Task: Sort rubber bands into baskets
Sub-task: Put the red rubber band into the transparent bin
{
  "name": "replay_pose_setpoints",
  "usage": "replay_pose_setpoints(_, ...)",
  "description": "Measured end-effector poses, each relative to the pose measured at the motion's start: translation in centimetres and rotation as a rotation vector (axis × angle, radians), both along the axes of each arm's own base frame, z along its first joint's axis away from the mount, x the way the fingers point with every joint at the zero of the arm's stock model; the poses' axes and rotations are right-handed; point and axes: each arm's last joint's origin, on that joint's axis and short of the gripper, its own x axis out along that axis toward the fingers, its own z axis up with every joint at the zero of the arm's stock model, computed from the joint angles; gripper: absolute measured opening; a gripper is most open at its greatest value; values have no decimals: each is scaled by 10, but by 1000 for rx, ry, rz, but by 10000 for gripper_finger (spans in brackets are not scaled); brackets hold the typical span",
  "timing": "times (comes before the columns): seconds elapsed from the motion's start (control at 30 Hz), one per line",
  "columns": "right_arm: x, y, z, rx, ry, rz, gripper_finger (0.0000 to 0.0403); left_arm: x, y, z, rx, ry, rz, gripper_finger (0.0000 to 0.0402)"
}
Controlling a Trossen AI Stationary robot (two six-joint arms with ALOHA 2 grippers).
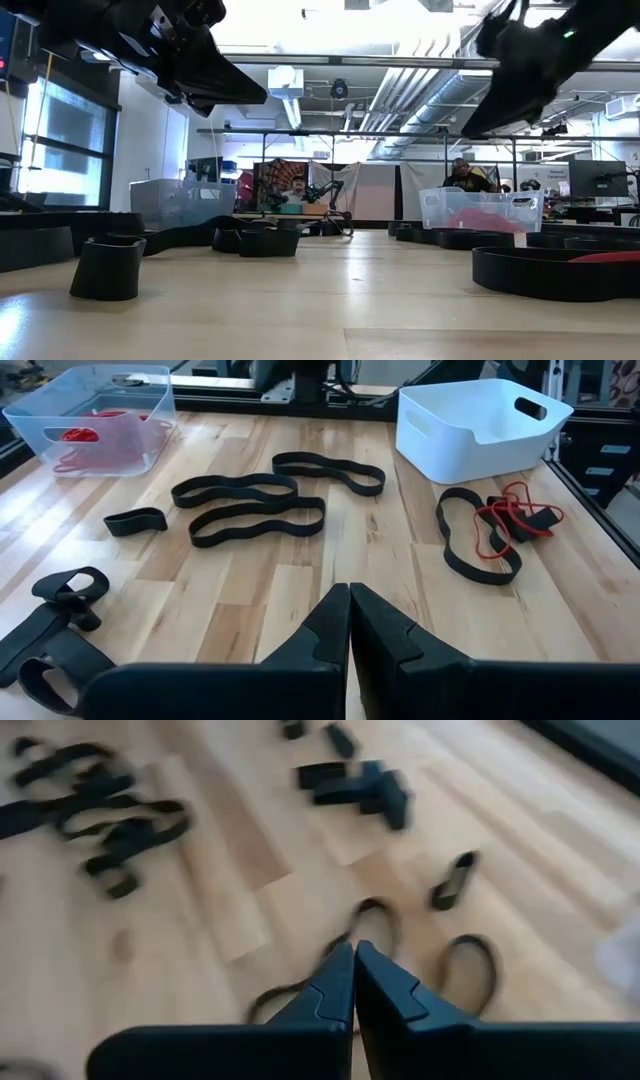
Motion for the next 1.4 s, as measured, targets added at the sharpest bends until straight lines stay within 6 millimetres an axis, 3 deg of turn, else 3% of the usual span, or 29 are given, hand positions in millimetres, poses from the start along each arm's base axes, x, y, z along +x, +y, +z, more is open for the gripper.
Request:
replay_pose_setpoints(0.3,0,54,-10,40,0,141,0,0,0,0,-1,0,0,3)
replay_pose_setpoints(0.67,55,131,-13,83,176,328,2,0,0,0,-1,0,0,3)
replay_pose_setpoints(0.83,77,159,-15,85,296,347,41,0,0,0,1,1,-1,3)
replay_pose_setpoints(1.13,93,192,-19,75,454,359,157,0,0,0,34,3,-13,3)
replay_pose_setpoints(1.4,94,197,-33,84,509,350,172,0,0,0,48,3,-19,3)
